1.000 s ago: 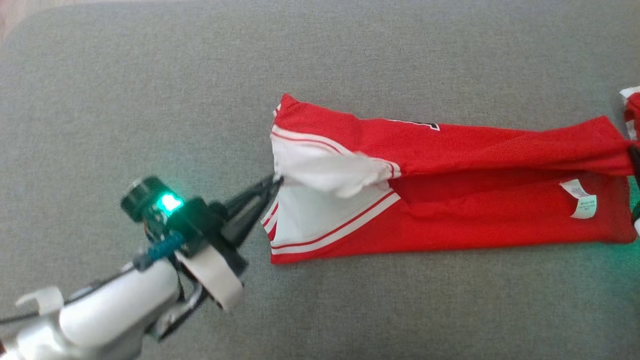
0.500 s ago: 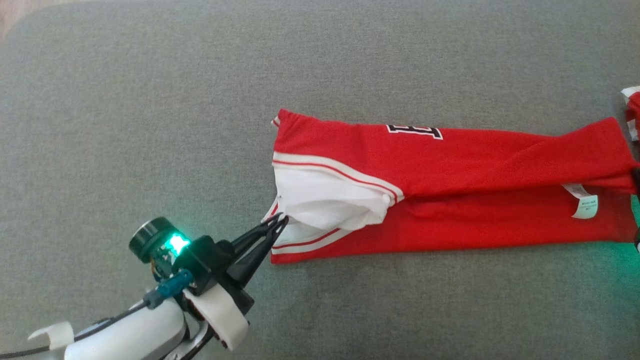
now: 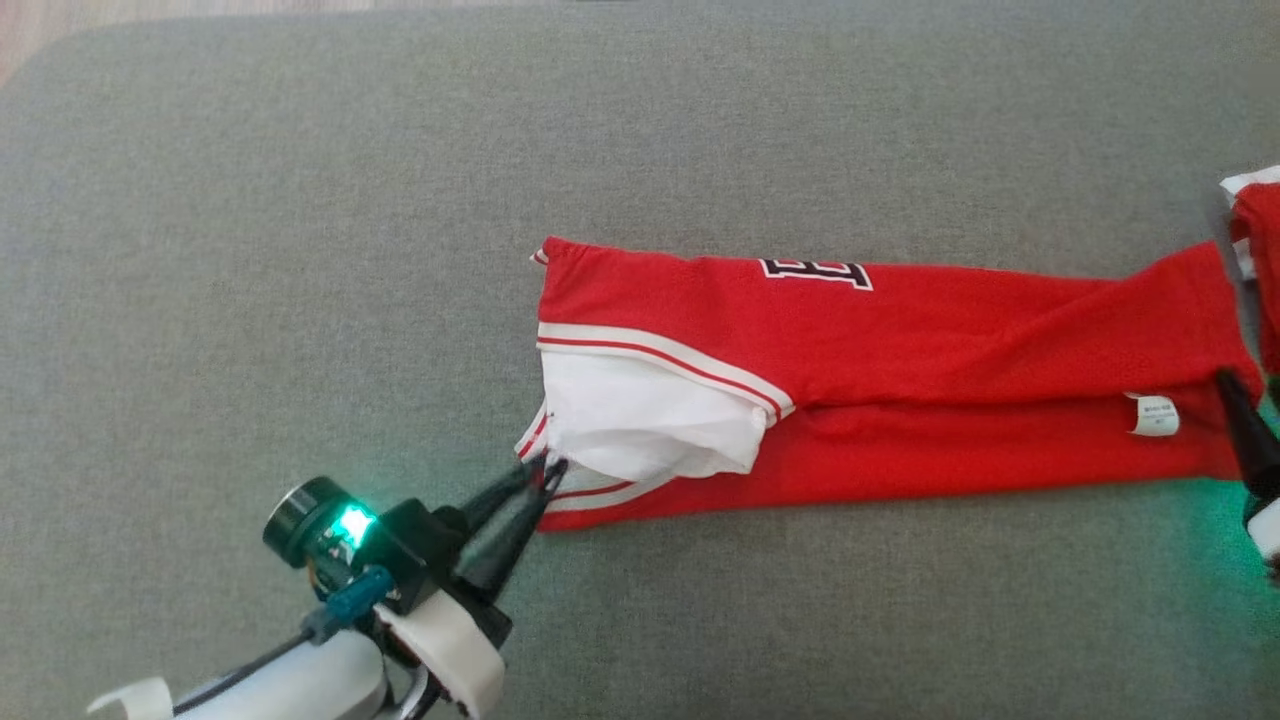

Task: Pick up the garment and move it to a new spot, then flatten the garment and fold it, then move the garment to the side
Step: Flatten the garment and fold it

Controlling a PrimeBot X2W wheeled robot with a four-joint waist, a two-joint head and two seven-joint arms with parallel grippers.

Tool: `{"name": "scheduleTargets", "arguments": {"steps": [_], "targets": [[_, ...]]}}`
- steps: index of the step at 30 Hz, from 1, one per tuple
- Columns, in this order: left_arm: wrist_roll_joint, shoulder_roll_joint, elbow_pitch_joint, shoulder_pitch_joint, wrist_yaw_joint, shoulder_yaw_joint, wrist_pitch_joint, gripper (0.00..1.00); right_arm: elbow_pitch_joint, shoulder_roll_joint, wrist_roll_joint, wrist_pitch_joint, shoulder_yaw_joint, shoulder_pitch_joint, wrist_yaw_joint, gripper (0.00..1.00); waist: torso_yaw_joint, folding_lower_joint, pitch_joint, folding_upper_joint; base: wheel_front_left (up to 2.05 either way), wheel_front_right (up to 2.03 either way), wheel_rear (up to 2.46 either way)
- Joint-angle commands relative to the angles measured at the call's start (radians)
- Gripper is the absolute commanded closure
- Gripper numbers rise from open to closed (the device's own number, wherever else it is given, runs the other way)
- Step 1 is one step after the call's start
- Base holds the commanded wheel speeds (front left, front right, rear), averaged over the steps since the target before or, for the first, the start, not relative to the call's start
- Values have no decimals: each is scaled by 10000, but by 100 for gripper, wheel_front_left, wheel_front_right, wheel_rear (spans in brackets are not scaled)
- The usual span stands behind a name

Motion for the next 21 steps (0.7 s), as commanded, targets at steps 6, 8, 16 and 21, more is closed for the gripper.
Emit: {"name": "scheduleTargets", "arguments": {"steps": [6, 8, 16, 21], "targets": [[-224, -208, 60, 500, 935, 1269, -786, 0, -278, 71, -660, -844, -683, 832, -9, 0, -35, 0, -435, -1, 0, 0, 0], [-119, -418, 33, 771, 1377, 1709, -895, 0, -413, 339, -790, -1001, -925, 1086, -9, 0, 11, 0, -581, -1, 0, 0, 0], [1280, -1867, -469, 2463, 2470, 3646, -945, 0, -195, 1260, -1542, -992, -2181, 1204, -9, 0, 629, 0, -1012, -1, 0, 0, 0], [2164, -2624, -402, 3228, 2321, 4366, -946, 0, 829, 1806, -2569, -728, -3176, 474, -9, 0, 1107, 0, -1073, -1, 0, 0, 0]]}}
